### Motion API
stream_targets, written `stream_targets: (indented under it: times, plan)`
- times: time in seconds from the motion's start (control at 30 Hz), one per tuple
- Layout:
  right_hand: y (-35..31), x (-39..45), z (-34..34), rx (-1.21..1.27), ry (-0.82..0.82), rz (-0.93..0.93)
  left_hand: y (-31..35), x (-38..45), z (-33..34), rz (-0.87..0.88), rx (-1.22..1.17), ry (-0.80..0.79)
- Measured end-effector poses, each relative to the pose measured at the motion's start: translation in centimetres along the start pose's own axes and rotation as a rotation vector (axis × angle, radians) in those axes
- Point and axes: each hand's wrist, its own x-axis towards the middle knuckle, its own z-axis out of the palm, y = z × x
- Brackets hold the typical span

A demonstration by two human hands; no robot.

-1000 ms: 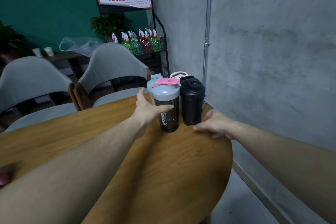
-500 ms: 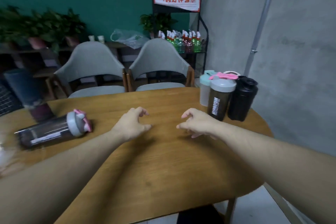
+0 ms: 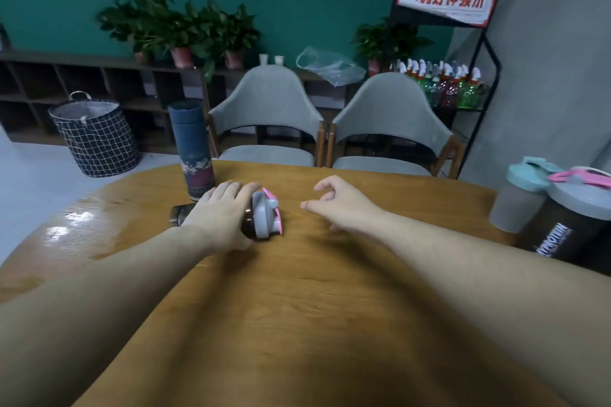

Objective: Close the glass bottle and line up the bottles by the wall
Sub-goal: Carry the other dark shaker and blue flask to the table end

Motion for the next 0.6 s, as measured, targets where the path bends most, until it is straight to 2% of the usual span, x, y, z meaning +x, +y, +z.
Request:
stream_targets:
  times: [0.33,0.5,0.6]
  plan:
    - [-8.0,8.2,6.0,0.045,0.031,-0.083,-4.4,2.0,1.5,-0.011,0.023,-0.142]
    - [-10.7,11.9,9.3,0.047,-0.021,-0.092,-9.2,0.1,0.5,-0.069,-0.096,-0.126]
    - [-11.8,14.2,11.9,0.075,-0.061,-0.071,-12.3,-1.4,-0.2,-0.101,-0.067,-0.127]
